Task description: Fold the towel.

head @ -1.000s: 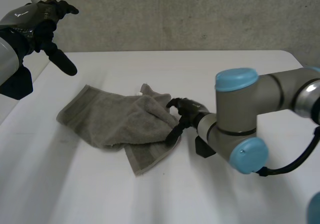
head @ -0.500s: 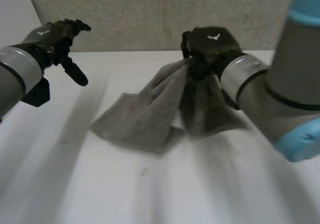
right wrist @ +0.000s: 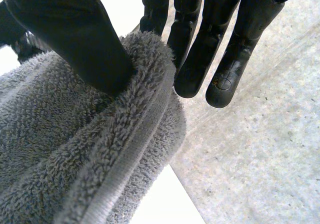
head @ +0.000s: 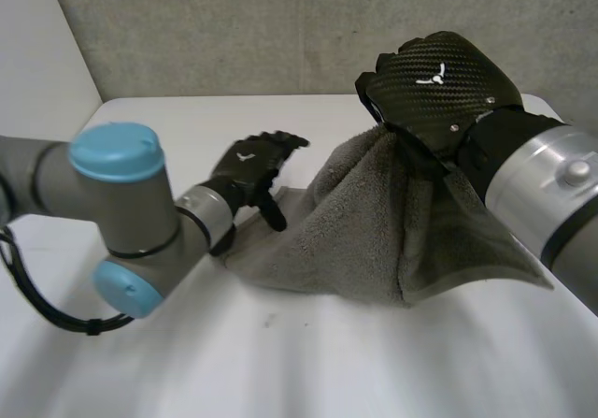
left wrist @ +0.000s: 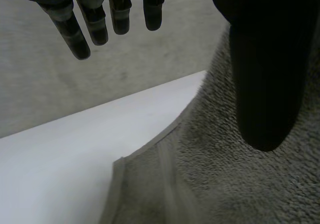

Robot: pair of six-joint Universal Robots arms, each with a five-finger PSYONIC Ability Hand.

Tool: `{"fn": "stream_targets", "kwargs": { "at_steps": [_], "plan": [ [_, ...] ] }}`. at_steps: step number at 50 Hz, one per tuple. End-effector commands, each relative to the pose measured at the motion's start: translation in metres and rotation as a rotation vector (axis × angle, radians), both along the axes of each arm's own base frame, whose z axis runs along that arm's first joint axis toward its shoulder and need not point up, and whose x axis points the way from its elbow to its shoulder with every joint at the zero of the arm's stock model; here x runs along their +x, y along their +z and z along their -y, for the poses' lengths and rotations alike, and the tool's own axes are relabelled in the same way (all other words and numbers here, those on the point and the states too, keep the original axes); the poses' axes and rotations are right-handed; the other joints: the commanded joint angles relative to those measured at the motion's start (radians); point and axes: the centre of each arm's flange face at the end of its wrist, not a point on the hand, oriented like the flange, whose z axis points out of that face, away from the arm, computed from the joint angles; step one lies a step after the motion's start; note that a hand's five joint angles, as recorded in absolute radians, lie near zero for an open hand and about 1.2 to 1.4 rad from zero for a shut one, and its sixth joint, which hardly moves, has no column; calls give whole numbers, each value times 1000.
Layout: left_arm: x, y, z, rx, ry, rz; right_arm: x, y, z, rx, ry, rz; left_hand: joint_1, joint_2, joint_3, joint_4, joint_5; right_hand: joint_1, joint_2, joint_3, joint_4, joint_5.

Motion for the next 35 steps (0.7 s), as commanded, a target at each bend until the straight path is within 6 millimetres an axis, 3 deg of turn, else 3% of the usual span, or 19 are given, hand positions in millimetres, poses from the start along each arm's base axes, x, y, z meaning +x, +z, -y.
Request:
{"fn": "stream_targets", "kwargs": {
  "at_steps": [1,2,3,4,6,13,19,20,21,23,24,26,27,29,30,32,35],
  "plan": [
    [-29,-31,-5,20,-121,2,-9,4,-11,-30,-7,-8,325,327,329,334,303,472,215,209,206,267],
    [-29,-31,-5,20,-121,2,-11,3,-9,-30,-16,-10,326,329,331,336,304,472,215,209,206,267],
    [-31,-36,-5,30,-134,7,-14,2,-7,-27,-28,-14,620,622,624,629,598,472,215,209,206,267],
    [-32,-36,-4,29,-140,5,-14,2,-6,-27,-29,-14,1085,1088,1089,1094,1063,472,215,209,206,267],
    [-33,-34,-2,24,-142,0,-18,0,1,-24,-53,-16,1211,1214,1216,1221,1189,472,215,209,206,267],
    [-40,-18,-1,-2,-195,-33,-27,2,16,-33,-107,-11,1212,1215,1217,1222,1190,472,215,209,206,267],
    [-43,16,11,-92,-159,-83,-30,2,28,-51,-133,-32,1212,1215,1217,1222,1190,472,215,209,206,267],
    [-38,30,21,-131,-85,-96,-30,2,28,-51,-133,-33,1212,1215,1217,1222,1190,472,215,209,206,267],
    [-38,30,21,-132,-84,-96,-28,-1,31,-60,-132,-46,1212,1215,1217,1222,1190,472,215,209,206,267],
    [-20,59,38,-202,80,-123,-25,-3,37,-76,-131,-59,1212,1215,1217,1222,1190,472,215,209,206,267],
    [-20,59,38,-203,81,-123,-21,-4,44,-102,-132,-65,1212,1215,1217,1222,1190,472,215,209,206,267],
    [5,90,54,-278,236,-161,-18,-2,52,-149,-137,-60,1212,1215,1217,1222,1190,472,215,209,206,267],
    [5,90,54,-278,236,-162,-18,-2,52,-150,-137,-60,1212,1215,1217,1222,1190,472,215,209,206,267],
    [25,116,55,-332,319,-198,-12,3,64,-228,-143,-29,1212,1215,1217,1222,1190,472,215,209,206,267],
    [26,116,55,-332,319,-198,-12,3,64,-229,-143,-28,1212,1215,1217,1222,1190,472,215,209,206,267],
    [37,140,44,-386,329,-234,-5,13,72,-329,-141,29,1212,1215,1217,1222,1190,472,215,209,206,267],
    [40,150,38,-410,328,-253,0,19,80,-410,-138,76,1212,1215,1217,1222,1190,472,215,209,206,267]
  ]
}}
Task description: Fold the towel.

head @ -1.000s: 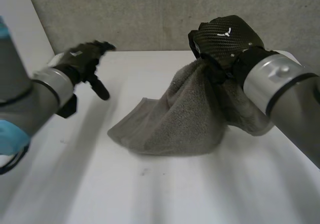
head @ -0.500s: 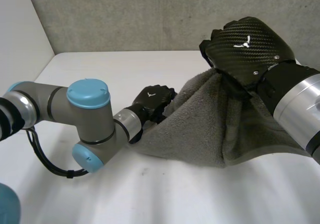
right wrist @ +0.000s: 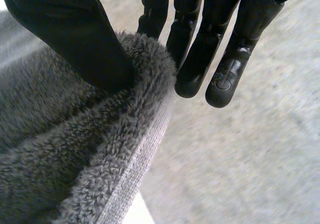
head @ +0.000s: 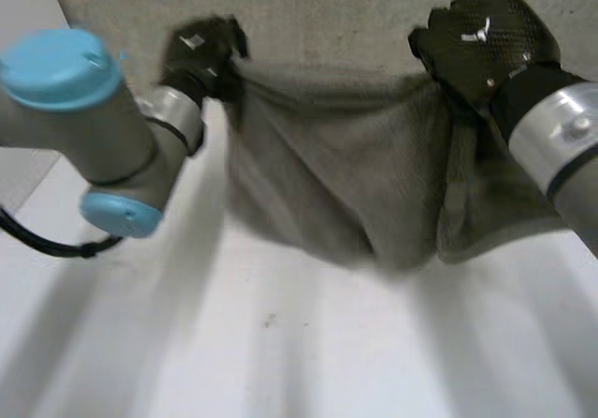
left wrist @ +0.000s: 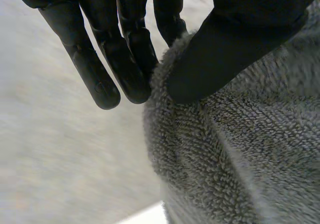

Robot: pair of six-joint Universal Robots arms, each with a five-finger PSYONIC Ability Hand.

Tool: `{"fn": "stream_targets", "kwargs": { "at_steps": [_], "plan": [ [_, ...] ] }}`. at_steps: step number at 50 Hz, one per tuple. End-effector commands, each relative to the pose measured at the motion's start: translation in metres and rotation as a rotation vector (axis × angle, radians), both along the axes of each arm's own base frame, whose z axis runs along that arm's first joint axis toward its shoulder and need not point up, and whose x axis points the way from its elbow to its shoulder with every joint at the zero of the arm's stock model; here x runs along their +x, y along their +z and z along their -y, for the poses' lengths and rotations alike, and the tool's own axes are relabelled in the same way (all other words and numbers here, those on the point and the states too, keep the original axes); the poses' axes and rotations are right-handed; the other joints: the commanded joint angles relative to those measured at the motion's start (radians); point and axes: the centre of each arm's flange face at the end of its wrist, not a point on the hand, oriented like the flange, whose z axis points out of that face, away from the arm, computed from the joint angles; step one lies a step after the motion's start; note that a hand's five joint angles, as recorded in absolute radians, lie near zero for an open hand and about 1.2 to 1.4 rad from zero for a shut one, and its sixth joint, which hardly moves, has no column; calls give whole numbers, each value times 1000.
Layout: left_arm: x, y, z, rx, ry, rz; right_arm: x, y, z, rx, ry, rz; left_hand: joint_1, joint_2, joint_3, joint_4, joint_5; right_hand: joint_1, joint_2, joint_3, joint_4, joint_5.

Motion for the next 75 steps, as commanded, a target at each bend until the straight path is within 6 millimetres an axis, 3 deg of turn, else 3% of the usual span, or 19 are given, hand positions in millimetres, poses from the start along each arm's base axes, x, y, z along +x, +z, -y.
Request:
{"fn": "stream_targets", "kwargs": {
  "at_steps": [1,8,17,24,30,36,41,43,44,45,46,48,49,51,55,63,68,70,75],
  "plan": [
    [29,50,-20,-122,64,-74,14,17,20,-213,14,93,220,181,182,178,197,472,215,209,201,265],
    [41,46,-53,-90,59,-45,16,-12,21,-102,11,52,220,181,182,178,197,472,215,209,201,265],
    [68,-22,-102,95,77,212,8,-44,-2,196,24,-69,220,181,182,178,197,472,215,209,201,265],
    [83,-70,-134,267,41,514,2,-91,-18,546,53,-245,220,181,182,178,197,472,215,209,201,265],
    [84,-87,-138,352,12,619,2,-110,-20,669,89,-345,220,181,182,178,197,472,215,209,201,265],
    [74,-92,-118,336,1,675,12,-120,-2,632,108,-394,220,181,182,178,197,472,215,209,201,265],
    [53,-66,-78,207,33,609,32,-109,32,445,94,-311,220,181,182,178,197,472,215,209,201,265],
    [35,-21,-45,22,81,503,46,-75,62,190,48,-197,220,181,182,178,197,472,215,209,201,265],
    [35,-21,-45,21,81,502,46,-75,63,189,47,-196,220,181,182,178,197,472,215,209,201,265],
    [27,12,-30,-103,115,426,50,-52,77,36,1,-119,220,181,182,178,197,472,215,209,201,265],
    [27,13,-30,-105,116,425,54,-27,88,-125,-52,-28,220,181,182,178,197,472,215,209,201,265],
    [20,76,-14,-352,180,258,58,-3,91,-267,-87,62,220,181,182,178,197,472,215,209,201,265],
    [20,77,-13,-354,180,258,59,16,91,-375,-108,135,220,181,182,178,197,472,215,209,201,265],
    [21,113,-8,-526,236,137,59,33,88,-474,-116,199,220,181,182,178,197,472,215,209,201,265],
    [22,120,-7,-595,249,82,58,36,84,-506,-98,215,220,181,182,178,197,472,215,209,201,265],
    [26,31,-10,-369,201,232,62,-17,80,-366,-17,99,220,181,182,178,197,472,215,209,201,265],
    [31,-30,-21,-223,159,329,67,-73,77,-212,59,-8,220,181,182,178,197,472,215,209,201,265],
    [35,-70,-30,-125,133,392,65,-112,74,-75,72,-72,220,181,182,178,197,472,215,209,201,265],
    [40,-122,-44,18,98,475,60,-168,65,128,75,-172,220,181,182,178,197,472,215,209,201,265]
  ]
}}
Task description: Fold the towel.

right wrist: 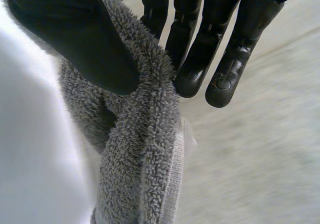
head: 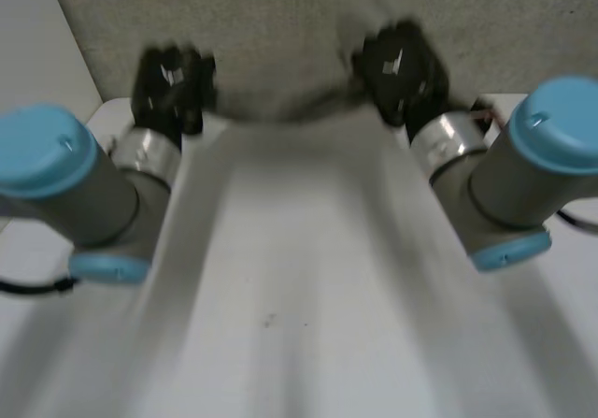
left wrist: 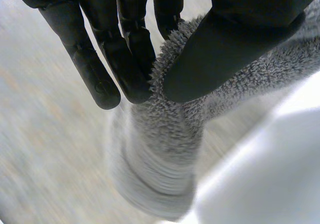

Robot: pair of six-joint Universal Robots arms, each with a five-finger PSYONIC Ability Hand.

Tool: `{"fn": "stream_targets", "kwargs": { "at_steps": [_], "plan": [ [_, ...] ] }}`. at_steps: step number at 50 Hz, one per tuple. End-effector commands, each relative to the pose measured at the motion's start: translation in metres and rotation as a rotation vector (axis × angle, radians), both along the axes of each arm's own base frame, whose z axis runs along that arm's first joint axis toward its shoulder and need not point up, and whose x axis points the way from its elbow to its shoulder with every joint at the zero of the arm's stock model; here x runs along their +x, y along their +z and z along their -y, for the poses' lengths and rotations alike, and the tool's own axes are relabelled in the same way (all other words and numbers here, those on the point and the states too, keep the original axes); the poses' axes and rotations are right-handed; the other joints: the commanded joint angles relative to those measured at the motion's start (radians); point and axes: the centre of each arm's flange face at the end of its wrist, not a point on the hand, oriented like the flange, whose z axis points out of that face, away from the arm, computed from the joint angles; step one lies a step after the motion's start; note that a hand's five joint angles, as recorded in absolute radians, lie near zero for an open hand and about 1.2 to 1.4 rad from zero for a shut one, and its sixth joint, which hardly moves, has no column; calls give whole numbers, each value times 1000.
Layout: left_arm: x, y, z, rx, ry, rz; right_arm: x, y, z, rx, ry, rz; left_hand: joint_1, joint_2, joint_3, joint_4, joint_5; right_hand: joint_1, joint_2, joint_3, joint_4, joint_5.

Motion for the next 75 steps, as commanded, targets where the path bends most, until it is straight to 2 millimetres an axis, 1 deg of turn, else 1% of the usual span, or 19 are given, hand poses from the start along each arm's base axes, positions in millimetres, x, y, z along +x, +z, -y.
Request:
{"fn": "stream_targets", "kwargs": {
  "at_steps": [1,3,6,12,17,18,19,22,24,29,30,31,33,35,39,48,54,67,75],
  "plan": [
    [8,-79,-21,222,-4,114,-6,-80,-11,281,2,-150,210,180,180,177,187,472,211,208,201,245],
    [16,-102,-35,317,-4,164,-12,-104,-17,382,-20,-206,210,180,180,177,187,472,211,208,201,245],
    [22,-113,-48,398,-4,203,-18,-112,-22,449,-49,-242,210,180,180,177,187,472,211,208,201,245],
    [28,-115,-64,488,-10,245,-26,-113,-30,535,-75,-285,210,180,180,177,187,472,211,208,201,245],
    [34,-113,-82,551,-20,279,-33,-103,-41,606,-78,-303,210,180,180,177,187,472,211,208,201,245],
    [33,-110,-88,558,-27,285,-34,-100,-44,631,-80,-289,124,93,93,90,101,472,211,208,201,245],
    [32,-106,-94,556,-37,287,-36,-97,-46,658,-82,-265,-133,-164,-163,-166,-156,472,211,208,201,245],
    [31,-98,-102,542,-53,286,-39,-90,-52,705,-87,-199,-346,-377,-377,-380,-369,468,206,204,196,240],
    [32,-93,-103,532,-54,283,-41,-88,-56,725,-89,-172,-388,-419,-418,-421,-411,412,151,148,141,185],
    [32,-77,-103,490,-56,261,-46,-92,-68,770,-87,-155,-541,-571,-571,-574,-564,195,-67,-69,-77,-33],
    [33,-71,-101,473,-54,250,-48,-94,-72,782,-82,-163,-547,-577,-577,-580,-570,-61,-323,-325,-332,-289],
    [33,-71,-101,473,-54,250,-48,-94,-72,782,-82,-163,-547,-577,-577,-580,-570,-64,-325,-328,-335,-292],
    [33,-61,-94,442,-42,230,-52,-99,-75,804,-84,-171,-561,-592,-592,-595,-584,-494,-755,-758,-765,-721],
    [34,-56,-89,427,-33,219,-55,-101,-73,811,-94,-169,-558,-589,-589,-592,-581,-542,-803,-806,-813,-770],
    [38,-42,-74,387,-21,190,-62,-96,-68,806,-116,-150,-547,-578,-577,-580,-570,-539,-801,-803,-811,-767],
    [43,-37,-60,381,-69,177,-75,-76,-67,785,-140,-87,-532,-563,-562,-565,-555,-539,-801,-803,-811,-767],
    [51,-45,-59,475,-90,199,-87,-85,-69,810,-159,-80,-509,-539,-539,-542,-532,-539,-801,-803,-811,-767],
    [71,-58,-56,599,-25,218,-111,-88,-45,809,-220,-29,-500,-530,-530,-533,-523,-542,-804,-806,-814,-770],
    [84,-85,-45,677,20,222,-122,-88,-36,811,-258,-11,-461,-492,-492,-495,-485,-542,-804,-806,-814,-770]
  ]
}}
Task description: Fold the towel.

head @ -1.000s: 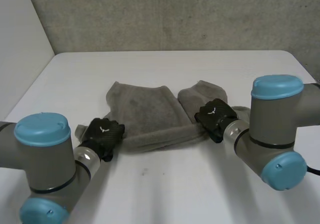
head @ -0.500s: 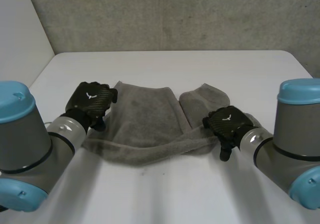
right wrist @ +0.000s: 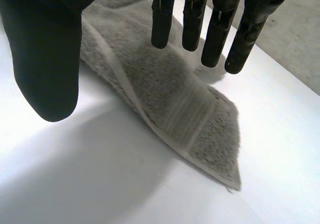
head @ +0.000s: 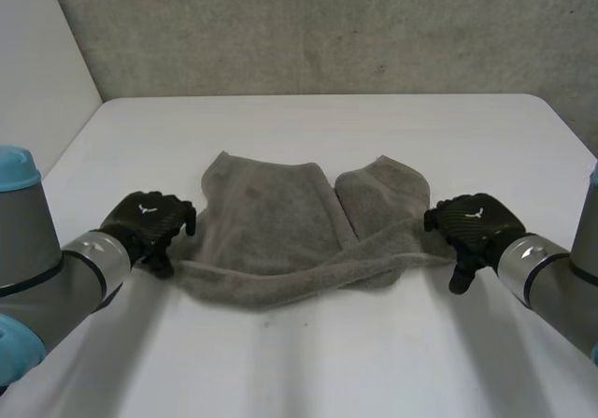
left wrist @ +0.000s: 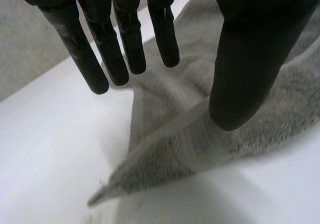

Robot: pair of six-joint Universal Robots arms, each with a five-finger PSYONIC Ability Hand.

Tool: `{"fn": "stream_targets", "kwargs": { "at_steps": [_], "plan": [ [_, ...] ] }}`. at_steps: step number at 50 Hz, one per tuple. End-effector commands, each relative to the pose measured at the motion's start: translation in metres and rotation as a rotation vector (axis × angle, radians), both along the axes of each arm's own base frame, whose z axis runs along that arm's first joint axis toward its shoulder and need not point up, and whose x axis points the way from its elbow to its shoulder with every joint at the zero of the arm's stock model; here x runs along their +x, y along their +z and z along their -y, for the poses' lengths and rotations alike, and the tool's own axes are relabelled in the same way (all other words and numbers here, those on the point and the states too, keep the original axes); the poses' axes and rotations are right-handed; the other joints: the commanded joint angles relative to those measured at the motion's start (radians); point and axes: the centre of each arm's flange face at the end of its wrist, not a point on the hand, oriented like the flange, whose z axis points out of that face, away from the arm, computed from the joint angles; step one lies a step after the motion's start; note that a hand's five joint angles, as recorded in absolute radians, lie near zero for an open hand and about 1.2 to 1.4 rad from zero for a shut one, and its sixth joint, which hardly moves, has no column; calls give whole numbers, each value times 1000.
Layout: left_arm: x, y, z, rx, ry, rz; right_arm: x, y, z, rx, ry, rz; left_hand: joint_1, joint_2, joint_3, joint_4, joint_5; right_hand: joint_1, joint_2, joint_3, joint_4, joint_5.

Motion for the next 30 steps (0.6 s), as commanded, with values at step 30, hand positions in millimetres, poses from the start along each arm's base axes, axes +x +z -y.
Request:
{"fn": "stream_targets", "kwargs": {
  "at_steps": [30],
  "plan": [
    [8,20,7,-137,32,-53,-33,3,30,72,-99,173,793,792,792,792,793,59,8,17,29,34]
  ]
}}
